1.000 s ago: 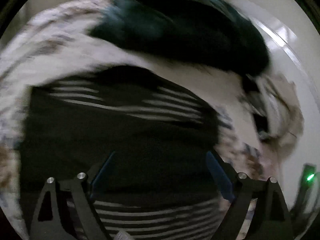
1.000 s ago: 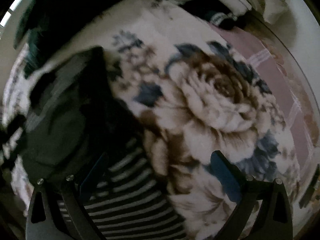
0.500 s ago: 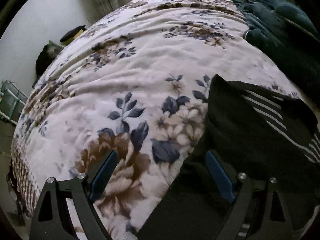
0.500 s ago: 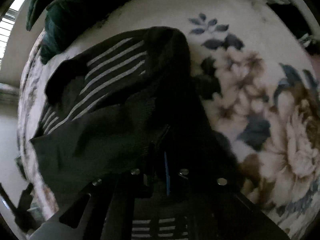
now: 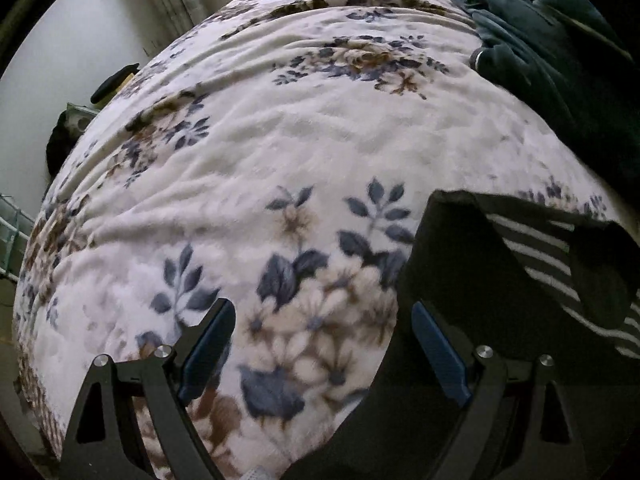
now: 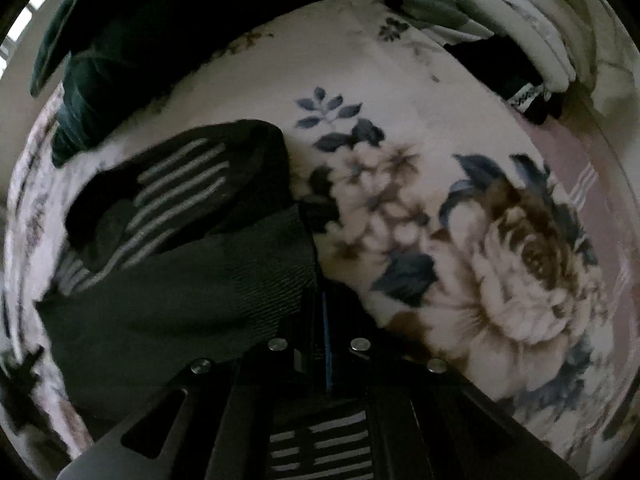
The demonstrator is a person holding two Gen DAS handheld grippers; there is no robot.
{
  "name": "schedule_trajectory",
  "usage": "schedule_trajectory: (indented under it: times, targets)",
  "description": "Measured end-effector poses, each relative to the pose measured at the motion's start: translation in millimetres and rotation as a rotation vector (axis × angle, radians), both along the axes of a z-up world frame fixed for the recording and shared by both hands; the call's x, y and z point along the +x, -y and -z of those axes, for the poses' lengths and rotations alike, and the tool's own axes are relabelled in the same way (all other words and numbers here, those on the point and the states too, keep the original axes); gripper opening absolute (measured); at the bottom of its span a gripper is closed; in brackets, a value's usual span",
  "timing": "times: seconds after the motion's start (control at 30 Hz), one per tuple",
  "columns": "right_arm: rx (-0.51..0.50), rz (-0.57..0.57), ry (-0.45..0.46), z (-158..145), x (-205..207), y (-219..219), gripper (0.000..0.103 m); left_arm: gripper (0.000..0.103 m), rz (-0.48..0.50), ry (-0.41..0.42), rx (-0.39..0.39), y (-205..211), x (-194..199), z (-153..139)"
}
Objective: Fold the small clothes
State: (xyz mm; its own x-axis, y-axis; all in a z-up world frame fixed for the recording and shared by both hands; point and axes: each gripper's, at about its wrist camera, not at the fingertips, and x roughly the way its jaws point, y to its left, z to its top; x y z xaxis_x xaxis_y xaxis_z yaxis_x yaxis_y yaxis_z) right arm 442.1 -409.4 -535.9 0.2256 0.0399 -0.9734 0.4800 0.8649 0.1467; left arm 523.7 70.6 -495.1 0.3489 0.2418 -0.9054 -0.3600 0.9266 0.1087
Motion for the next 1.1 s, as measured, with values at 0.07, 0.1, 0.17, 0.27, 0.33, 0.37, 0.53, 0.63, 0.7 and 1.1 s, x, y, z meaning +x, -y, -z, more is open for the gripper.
schedule_trajectory:
  times: [0.07,0.1,0.17,0.27,0.33,0.37,0.53,0.63,0.7,1.1]
  targets:
    - [-0.001,-0.032,-0.047,13,0,0,0.003,0.090,0.026,-0.009,0.007,3,10,8]
    - [0.016,-0.050,-0.090,22,2,-1,0.003,0.090,0.042,-0.024,0.013,4,15,13]
    - [0.040,-0.059,-0.136,30,5,0,0.009,0.090,0.066,-0.081,0.057,6,25,29]
    - [-0.049,-0.076,-0.119,9,9,-2,0.047,0.090,0.067,-0.085,0.036,-3,31,35]
    - [-0.058,-0.093,-0.026,-13,10,-10,0.052,0.090,0.066,-0.044,0.013,-5,27,23]
    - [-0.122,-0.075,0.015,-20,11,-16,0.052,0.090,0.076,-0.014,0.003,-4,23,14]
    - [-0.072,-0.161,-0.021,15,29,-43,0.053,0.090,0.142,-0.073,0.059,4,10,31]
    - [-0.052,-0.155,-0.109,47,31,-44,0.053,0.091,0.116,-0.107,-0.016,-7,6,50]
    - [-0.043,-0.158,-0.099,38,30,-43,0.053,0.090,0.109,-0.077,-0.021,-6,2,34]
    - [0.028,-0.194,-0.047,-75,-59,11,0.084,0.096,0.330,-0.036,-0.159,187,-153,-56]
